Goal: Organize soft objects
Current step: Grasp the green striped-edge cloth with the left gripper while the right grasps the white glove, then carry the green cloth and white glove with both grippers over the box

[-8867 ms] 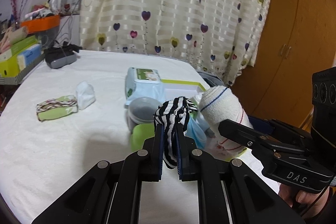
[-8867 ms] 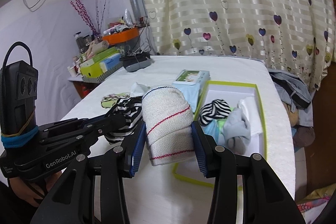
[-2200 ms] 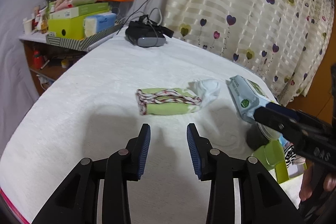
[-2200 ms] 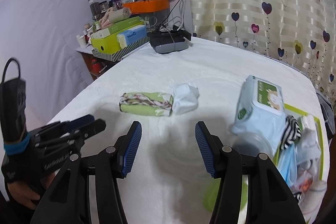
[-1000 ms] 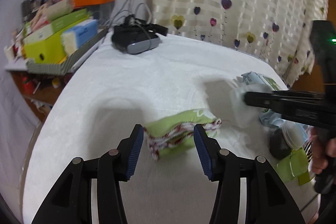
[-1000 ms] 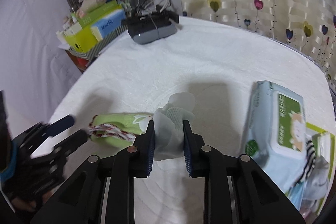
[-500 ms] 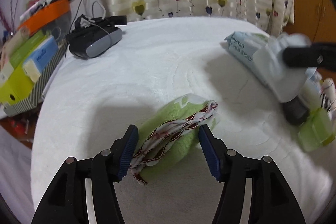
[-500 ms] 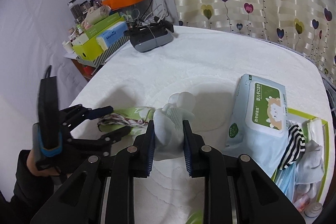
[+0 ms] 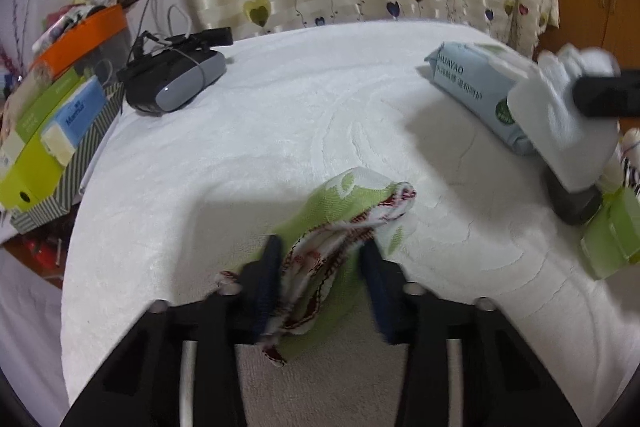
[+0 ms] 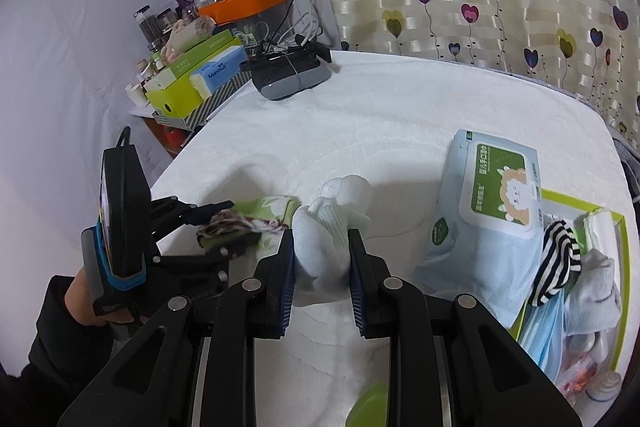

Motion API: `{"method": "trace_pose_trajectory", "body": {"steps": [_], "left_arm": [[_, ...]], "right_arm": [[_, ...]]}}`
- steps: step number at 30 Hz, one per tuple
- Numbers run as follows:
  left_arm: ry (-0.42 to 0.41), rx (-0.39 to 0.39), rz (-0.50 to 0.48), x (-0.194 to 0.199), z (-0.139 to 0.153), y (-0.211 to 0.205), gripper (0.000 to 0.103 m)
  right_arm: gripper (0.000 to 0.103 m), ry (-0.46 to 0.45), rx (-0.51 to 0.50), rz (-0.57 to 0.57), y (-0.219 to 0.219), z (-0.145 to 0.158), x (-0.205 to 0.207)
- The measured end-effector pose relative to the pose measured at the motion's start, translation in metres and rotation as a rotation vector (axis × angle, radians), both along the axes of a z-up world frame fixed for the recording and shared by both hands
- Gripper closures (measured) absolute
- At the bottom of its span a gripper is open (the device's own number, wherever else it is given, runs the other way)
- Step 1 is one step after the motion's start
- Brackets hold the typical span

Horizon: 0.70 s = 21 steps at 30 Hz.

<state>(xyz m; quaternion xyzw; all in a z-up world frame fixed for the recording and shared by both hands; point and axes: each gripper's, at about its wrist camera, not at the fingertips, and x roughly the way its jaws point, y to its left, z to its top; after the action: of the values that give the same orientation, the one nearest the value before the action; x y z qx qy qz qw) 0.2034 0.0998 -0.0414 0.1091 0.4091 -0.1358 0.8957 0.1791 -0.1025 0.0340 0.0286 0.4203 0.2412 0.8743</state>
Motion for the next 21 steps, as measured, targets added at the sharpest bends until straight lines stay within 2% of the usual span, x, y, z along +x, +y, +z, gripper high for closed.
{"method": "trace_pose_trajectory", "body": {"steps": [5,7,13,21], "left_arm": [[-0.009,-0.054,0.048,-0.007,0.005,0.002,0.086],[-0.003,-0.109,0.074,-0.011,0.01,0.005,0.087],[-0.039,-0.209,0.122,-0.037,0.028,0.002,0.087],[-0.11,-0.306,0.194,-0.086,0.059,-0.013,0.087]], "right_arm": [[0.078,-0.011,0.019,0.005,-0.006,0.004,-0.009],[0.078,-0.021,0.028,0.008,-0.009,0.007,-0.014],[0.078,-0.041,0.062,0.001,-0.021,0.009,-0.026],[0.078,-0.081,0.127,0.022,-0.032,0.012,-0.053]]}}
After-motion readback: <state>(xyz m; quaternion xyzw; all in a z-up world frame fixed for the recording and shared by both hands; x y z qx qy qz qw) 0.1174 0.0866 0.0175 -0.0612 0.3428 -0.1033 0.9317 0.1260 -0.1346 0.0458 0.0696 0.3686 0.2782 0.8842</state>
